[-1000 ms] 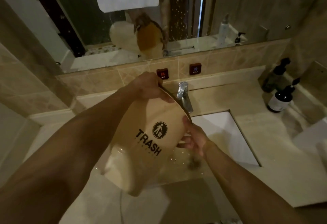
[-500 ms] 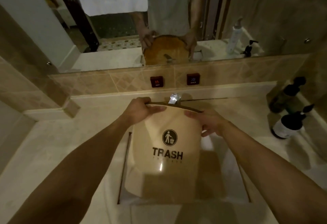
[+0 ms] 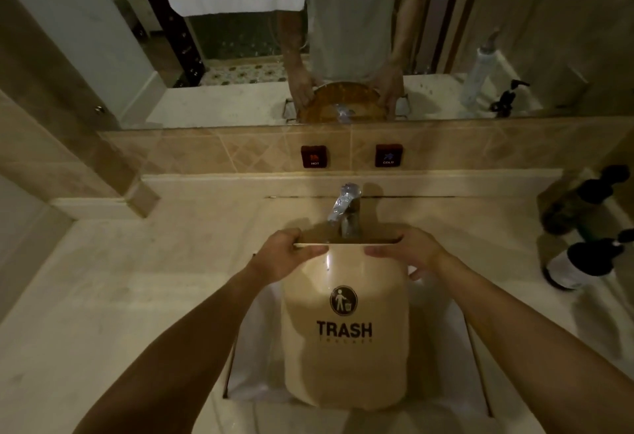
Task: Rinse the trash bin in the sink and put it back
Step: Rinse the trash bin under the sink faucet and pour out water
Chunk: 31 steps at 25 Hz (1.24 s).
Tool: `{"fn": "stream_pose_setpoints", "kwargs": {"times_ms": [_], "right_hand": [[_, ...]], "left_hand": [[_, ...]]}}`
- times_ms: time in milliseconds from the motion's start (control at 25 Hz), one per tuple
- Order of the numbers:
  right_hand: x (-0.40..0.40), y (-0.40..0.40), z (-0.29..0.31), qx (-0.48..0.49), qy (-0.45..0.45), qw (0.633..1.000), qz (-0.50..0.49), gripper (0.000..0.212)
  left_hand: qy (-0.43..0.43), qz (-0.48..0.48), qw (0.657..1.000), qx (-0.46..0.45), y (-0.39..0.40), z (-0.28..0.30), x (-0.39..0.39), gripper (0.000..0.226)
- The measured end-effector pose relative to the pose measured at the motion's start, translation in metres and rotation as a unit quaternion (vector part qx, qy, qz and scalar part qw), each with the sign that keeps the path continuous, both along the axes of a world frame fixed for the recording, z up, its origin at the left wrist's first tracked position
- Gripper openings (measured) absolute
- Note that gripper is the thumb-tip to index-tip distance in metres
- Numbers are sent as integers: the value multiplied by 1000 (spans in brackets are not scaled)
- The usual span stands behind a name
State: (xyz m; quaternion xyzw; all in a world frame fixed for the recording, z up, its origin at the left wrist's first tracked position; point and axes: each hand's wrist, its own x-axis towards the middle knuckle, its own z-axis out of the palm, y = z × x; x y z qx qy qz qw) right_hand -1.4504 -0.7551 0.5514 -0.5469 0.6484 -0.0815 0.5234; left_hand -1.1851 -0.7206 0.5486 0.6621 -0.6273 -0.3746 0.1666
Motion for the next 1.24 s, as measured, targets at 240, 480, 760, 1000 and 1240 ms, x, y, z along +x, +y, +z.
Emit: {"fn": "stream_pose_setpoints", "kwargs": {"times_ms": [240, 480, 760, 1000, 1240], "right_hand": [[3, 13, 12, -22, 49, 996, 70, 68], [8, 8, 27, -83, 188, 951, 231, 55], [33, 19, 0, -99, 267, 910, 300, 75], [39, 14, 5, -85, 267, 913, 295, 64], [41, 11, 3, -82, 269, 913, 297, 70]], "left_hand": [[21, -65, 998, -3, 8, -20, 12, 44], [-50, -148, 985, 75, -2, -1, 4, 61], [-78, -81, 992, 60, -47, 35, -13, 61], [-309, -195, 926, -94, -55, 10, -42, 82], [-435, -248, 842, -199, -66, 18, -43, 78]]}}
